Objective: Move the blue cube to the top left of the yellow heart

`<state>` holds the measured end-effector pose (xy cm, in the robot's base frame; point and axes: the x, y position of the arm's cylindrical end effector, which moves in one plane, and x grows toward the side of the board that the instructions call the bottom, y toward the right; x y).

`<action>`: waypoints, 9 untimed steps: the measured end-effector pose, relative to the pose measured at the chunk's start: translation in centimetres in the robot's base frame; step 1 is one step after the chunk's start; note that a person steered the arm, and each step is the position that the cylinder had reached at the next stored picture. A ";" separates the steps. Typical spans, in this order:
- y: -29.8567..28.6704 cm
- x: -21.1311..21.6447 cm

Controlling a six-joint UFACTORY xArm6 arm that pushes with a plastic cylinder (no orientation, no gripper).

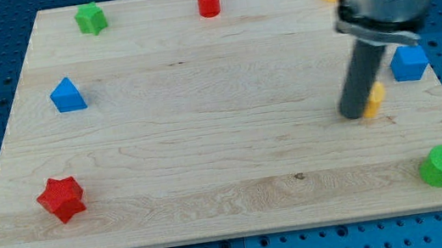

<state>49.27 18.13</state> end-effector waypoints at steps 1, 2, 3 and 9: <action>-3.3 0.0; -7.5 -3.9; -4.7 -9.5; 13.0 -4.8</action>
<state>44.50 31.18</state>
